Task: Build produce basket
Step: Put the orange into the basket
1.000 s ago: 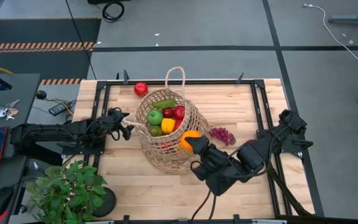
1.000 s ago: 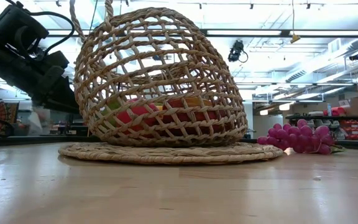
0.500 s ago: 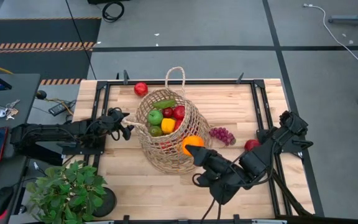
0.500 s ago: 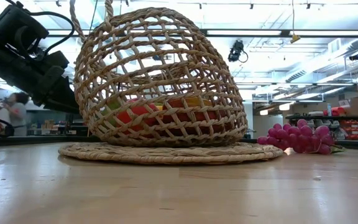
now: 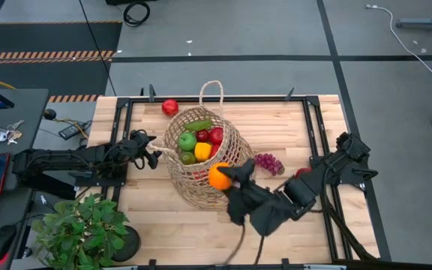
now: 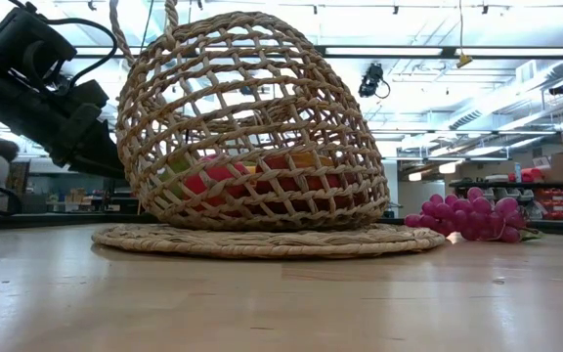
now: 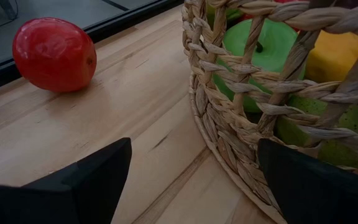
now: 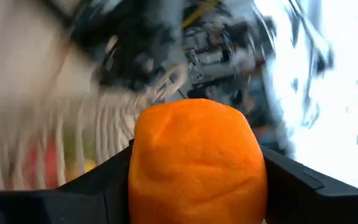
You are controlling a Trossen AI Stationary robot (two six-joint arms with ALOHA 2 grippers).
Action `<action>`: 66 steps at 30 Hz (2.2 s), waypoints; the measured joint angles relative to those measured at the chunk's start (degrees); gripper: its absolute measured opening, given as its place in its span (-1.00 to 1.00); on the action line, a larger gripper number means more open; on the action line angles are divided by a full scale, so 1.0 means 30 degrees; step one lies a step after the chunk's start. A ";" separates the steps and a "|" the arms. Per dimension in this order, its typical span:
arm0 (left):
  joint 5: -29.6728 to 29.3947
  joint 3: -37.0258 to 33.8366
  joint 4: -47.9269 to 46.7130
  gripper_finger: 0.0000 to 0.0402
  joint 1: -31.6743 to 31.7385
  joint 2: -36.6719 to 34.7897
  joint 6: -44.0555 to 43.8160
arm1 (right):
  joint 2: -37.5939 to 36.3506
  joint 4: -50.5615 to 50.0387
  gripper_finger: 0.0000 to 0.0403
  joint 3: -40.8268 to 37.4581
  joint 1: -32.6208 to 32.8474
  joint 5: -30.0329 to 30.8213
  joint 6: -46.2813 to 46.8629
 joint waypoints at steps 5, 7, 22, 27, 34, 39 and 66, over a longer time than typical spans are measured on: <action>0.0000 0.0000 0.0003 0.78 0.0007 0.0000 0.0000 | 0.0000 0.3916 0.33 0.0017 -0.0705 0.0008 0.9894; 0.0005 0.0000 0.0003 0.78 0.0000 0.0000 0.0000 | 0.0000 0.4306 0.33 0.0022 -0.0798 0.0007 1.2500; 0.0000 0.0000 -0.0002 0.78 0.0007 0.0002 0.0002 | 0.0000 0.5046 0.33 0.0022 -0.2722 -0.2969 1.5641; 0.0000 0.0000 -0.0001 0.78 0.0001 0.0004 0.0007 | 0.0000 0.3367 0.33 0.0022 -0.4721 -0.6776 1.8049; 0.0000 0.0000 -0.0005 0.78 0.0000 0.0007 0.0000 | 0.0000 0.1997 0.33 0.0016 -0.8079 -1.1934 2.0167; 0.0000 0.0000 0.0003 0.78 0.0000 0.0005 0.0003 | 0.0420 0.2120 0.33 -0.0010 -1.0237 -1.4403 2.0004; 0.0007 0.0000 -0.0001 0.78 0.0007 0.0007 0.0006 | 1.0099 -0.2429 0.33 0.7977 -1.4821 -2.0864 1.8102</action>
